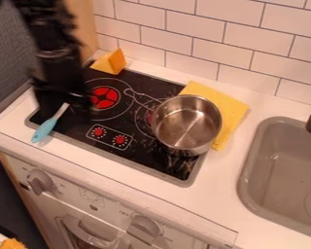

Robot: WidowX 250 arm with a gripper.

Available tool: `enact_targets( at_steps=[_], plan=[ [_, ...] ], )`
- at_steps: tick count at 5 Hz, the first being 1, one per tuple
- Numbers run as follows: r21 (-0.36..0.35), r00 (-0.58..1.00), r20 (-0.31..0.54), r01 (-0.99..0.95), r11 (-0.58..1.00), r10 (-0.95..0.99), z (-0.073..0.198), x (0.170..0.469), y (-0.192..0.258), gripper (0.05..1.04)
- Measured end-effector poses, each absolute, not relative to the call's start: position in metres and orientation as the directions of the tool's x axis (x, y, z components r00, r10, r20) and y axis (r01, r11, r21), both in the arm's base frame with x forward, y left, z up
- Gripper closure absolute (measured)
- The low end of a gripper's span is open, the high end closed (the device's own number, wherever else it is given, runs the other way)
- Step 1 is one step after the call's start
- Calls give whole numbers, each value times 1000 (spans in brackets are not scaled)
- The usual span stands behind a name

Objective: Moved the silver pot to the middle edge of the two burners

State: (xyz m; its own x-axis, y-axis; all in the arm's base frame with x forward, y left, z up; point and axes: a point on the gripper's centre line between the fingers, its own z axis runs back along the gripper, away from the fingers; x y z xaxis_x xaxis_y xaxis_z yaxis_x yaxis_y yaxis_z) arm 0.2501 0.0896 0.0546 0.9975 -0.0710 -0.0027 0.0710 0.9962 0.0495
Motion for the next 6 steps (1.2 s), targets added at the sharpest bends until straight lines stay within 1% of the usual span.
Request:
enact_targets(
  at_steps=[1,2,3,4,5,6],
  plan=[
    [68,984,35,171,983,-173,65,277,42,83],
    [49,947,80,309,950,-312,65,298,-4,83],
    [24,902,141,409,912,-408,50,323,-53,83],
    [22,899,160,410,912,-408,31,329,-67,83],
    [53,897,150,414,909,-417,21,327,-70,142],
    [67,897,127,419,906,-424,13,324,-67,424]
  ],
)
